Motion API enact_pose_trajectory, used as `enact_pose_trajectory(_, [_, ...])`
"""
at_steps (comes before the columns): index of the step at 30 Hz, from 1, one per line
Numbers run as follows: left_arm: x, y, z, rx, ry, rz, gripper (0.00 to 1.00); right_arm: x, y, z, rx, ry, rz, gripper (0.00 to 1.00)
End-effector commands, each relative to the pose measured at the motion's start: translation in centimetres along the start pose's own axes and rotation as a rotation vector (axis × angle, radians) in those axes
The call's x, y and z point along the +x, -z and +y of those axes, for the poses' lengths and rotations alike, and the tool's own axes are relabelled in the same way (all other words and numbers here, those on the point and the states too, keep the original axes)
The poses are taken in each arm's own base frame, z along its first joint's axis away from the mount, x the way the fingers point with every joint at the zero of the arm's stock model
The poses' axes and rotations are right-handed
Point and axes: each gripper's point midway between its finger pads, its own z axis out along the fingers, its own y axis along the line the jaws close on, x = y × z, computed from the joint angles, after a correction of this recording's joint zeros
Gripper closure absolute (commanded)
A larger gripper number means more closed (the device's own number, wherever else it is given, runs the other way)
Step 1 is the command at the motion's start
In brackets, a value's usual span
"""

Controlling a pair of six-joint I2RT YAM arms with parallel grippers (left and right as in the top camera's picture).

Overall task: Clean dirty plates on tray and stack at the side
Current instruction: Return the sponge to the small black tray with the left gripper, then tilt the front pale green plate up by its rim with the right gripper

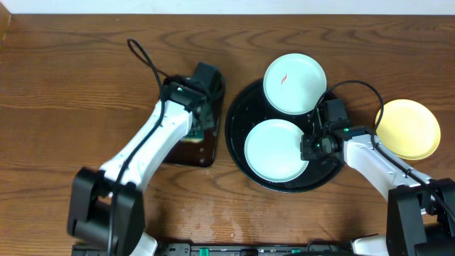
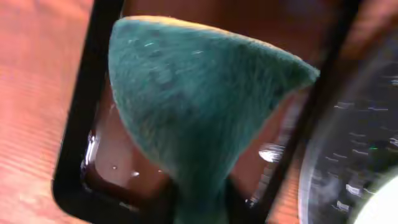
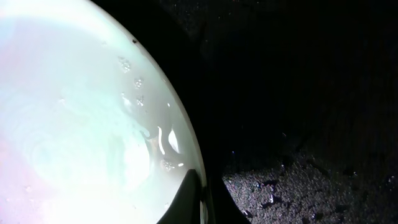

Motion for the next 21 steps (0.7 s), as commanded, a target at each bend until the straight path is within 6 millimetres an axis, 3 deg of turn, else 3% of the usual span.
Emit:
enact_pose_trajectory(1, [0.7, -1.9, 0.9, -0.014, 0.011, 0.063, 0.61, 1.0, 0.2, -0.4, 0.019, 0.043, 0.016, 0.99])
enact_pose_trajectory(7, [-0.8, 0.7, 1.2, 0.022, 0.041, 0.005, 0.34, -0.6, 3.3, -0.6, 0.052, 0.064, -0.090, 0.99])
enact_pose_trajectory(15, [-1.9, 6.9, 1.2, 0.158, 0.075, -0.131, 0.27, -2.4, 9.8, 0.3, 0.057, 0.094, -0.303, 0.99])
enact_pose_trajectory(21, [-2.2, 8.7, 1.5, 0.186, 0.085, -0.178, 0.19, -3.8, 15.4, 0.2, 0.225, 0.183, -0.545, 0.99])
